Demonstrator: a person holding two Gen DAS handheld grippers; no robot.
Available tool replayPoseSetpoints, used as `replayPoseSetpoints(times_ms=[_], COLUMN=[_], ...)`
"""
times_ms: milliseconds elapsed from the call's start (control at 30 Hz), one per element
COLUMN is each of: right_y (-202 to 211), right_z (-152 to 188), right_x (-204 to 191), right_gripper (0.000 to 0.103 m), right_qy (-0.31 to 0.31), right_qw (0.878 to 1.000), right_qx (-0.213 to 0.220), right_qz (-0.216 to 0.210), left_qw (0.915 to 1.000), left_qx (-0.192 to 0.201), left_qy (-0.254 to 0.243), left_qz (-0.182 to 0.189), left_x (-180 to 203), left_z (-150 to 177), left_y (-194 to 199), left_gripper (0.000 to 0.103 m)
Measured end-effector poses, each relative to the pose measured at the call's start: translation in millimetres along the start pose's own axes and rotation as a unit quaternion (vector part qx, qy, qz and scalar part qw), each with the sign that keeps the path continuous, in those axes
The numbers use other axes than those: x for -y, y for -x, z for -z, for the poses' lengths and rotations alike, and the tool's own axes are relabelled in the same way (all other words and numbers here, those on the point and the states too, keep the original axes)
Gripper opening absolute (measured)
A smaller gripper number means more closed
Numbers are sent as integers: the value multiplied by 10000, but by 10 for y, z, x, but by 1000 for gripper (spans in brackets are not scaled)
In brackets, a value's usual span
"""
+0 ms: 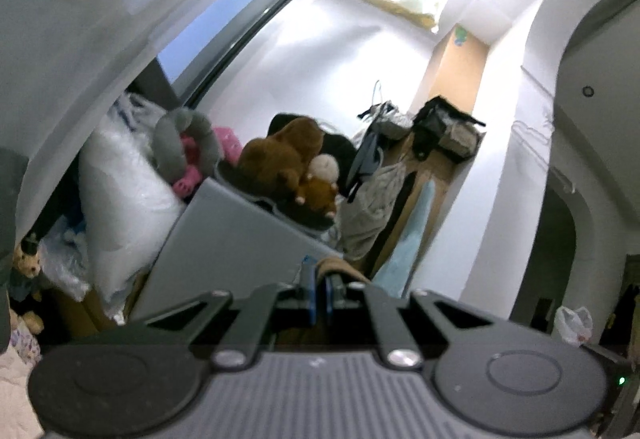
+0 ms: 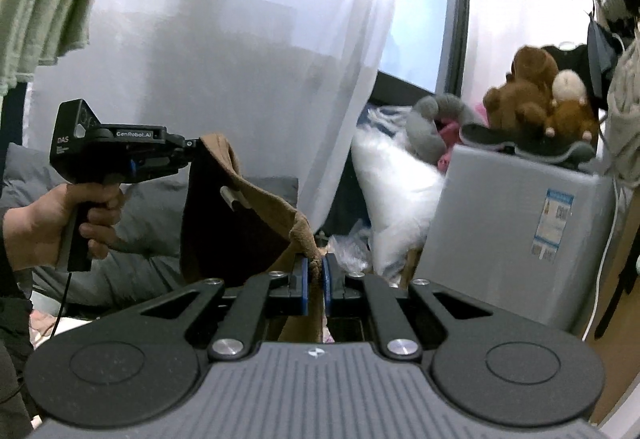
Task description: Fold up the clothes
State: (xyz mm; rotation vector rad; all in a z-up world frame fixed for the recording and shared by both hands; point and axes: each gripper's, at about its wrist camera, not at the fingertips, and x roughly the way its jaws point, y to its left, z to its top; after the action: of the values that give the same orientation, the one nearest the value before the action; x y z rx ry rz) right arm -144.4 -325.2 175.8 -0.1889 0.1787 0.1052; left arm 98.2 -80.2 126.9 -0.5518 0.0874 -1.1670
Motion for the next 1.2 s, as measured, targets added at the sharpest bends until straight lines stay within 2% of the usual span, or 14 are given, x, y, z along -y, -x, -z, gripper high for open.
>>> replayPoseSetpoints(times_ms=[467,767,867,1000,1200], right_y=[681,964,1093,1072,836], right_z=[-391,-505,-550,-491,-222], right_x=[-386,-561,-596,-552,-423], right_gripper=[8,8,8,8,8], right_qy=[257,304,284,163,-41], right_qw=[9977,9952,9943,9953,9982], right_qx=[506,729,806,707,304], right_qz=[-361,-571,-642,-638,-522], left_qw=[9979,9958,9958,9973,9983], left_qx=[598,802,808,668,-36], left_qy=[56,70,104,109,574], left_qz=[222,444,417,269,62], left_x=[604,858,886,825,397], left_z=[-195,-261,-251,-200,20], left_y=[664,868,886,831,447], left_gripper=[5,5,5,5,5])
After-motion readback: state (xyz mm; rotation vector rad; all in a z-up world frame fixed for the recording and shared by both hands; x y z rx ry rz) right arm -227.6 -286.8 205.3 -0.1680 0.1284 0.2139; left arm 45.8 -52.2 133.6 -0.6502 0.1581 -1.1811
